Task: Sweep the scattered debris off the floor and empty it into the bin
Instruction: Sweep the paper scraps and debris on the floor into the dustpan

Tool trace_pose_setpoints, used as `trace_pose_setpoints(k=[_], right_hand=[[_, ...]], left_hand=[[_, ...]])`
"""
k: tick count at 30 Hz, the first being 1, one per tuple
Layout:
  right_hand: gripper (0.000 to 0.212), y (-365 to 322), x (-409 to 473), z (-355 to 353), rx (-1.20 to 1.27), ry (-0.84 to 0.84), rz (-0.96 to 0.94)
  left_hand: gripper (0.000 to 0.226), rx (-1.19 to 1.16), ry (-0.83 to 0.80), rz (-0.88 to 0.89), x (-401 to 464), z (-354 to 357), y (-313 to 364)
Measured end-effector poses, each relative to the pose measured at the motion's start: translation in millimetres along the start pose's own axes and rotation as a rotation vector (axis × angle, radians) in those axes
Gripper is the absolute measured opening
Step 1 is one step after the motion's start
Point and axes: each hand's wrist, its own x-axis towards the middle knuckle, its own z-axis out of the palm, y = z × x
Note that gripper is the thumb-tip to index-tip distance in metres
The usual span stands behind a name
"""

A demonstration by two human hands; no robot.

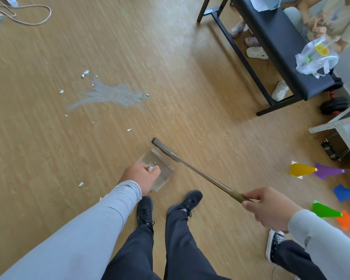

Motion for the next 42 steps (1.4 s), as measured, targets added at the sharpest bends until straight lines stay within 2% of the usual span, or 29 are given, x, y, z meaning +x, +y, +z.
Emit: trace_pose_setpoints(k=[5,8,11,17,22,25,29,32,37,42], right_hand=[[0.029,-8,15,8,0.015,0.061,0.004],[0.034,-18,25,21,-0.095,0.076,-0.013],[0.03,-29,27,39,-0.185,0.06,-0.061],[0.024,-8,6,14,0.035,-0.027,-0.016],[0.017,20,-25,0,0.161,0.064,-0.026],[0.021,16,-24,-9,0.182,0.138,-0.042],[0.02,-13,-8,-17,0.202,0.205,-0.076],[0.018,-31,3,-21,0.217,0.205,-0.097],[0.018,-29,15,-14,0.332,0.156,-0.054],[0.019,-19,13,-8,0.351,0.113,-0.022]], left_hand=[[0.04,0.001,-0.009,-0.007,-1,0,-2],[0.038,0.003,-0.003,-0.012,-1,-1,0],[0.037,0.005,0.002,-0.01,-1,-1,2],[0.035,-0.03,-0.034,0.009,-13,-10,-31],[0.029,-0.159,0.011,-0.04,-45,-52,-104],[0.028,-0.215,0.054,-0.003,-47,-61,-110],[0.019,-0.226,-0.029,0.06,-32,-45,-112],[0.01,-0.291,-0.077,0.006,-27,-31,-139],[0.032,-0.109,-0.173,-0.207,-28,-10,-198],[0.039,-0.072,-0.177,-0.244,-27,4,-197]])
